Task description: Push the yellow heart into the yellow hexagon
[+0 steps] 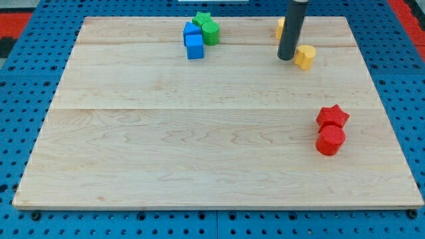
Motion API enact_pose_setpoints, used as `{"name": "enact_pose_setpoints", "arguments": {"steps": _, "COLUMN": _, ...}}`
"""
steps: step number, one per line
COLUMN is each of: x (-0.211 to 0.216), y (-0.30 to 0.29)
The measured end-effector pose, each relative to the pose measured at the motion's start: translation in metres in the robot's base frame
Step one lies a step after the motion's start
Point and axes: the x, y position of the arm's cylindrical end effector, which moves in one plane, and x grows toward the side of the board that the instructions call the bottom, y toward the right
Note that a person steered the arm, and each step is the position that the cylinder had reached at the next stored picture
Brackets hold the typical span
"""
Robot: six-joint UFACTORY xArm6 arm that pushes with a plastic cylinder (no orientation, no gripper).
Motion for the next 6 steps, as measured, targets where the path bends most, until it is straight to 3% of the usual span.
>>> {"name": "enact_pose_setpoints", "arguments": {"steps": 1, "x": 0.029, "y": 0.0}}
{"name": "enact_pose_setpoints", "arguments": {"steps": 2, "x": 0.084, "y": 0.017}}
{"name": "enact_pose_setpoints", "arguments": {"steps": 3, "x": 0.053, "y": 0.063}}
{"name": "enact_pose_setpoints", "arguments": {"steps": 4, "x": 0.019, "y": 0.063}}
{"name": "enact_pose_setpoints", "arguments": {"steps": 6, "x": 0.05, "y": 0.0}}
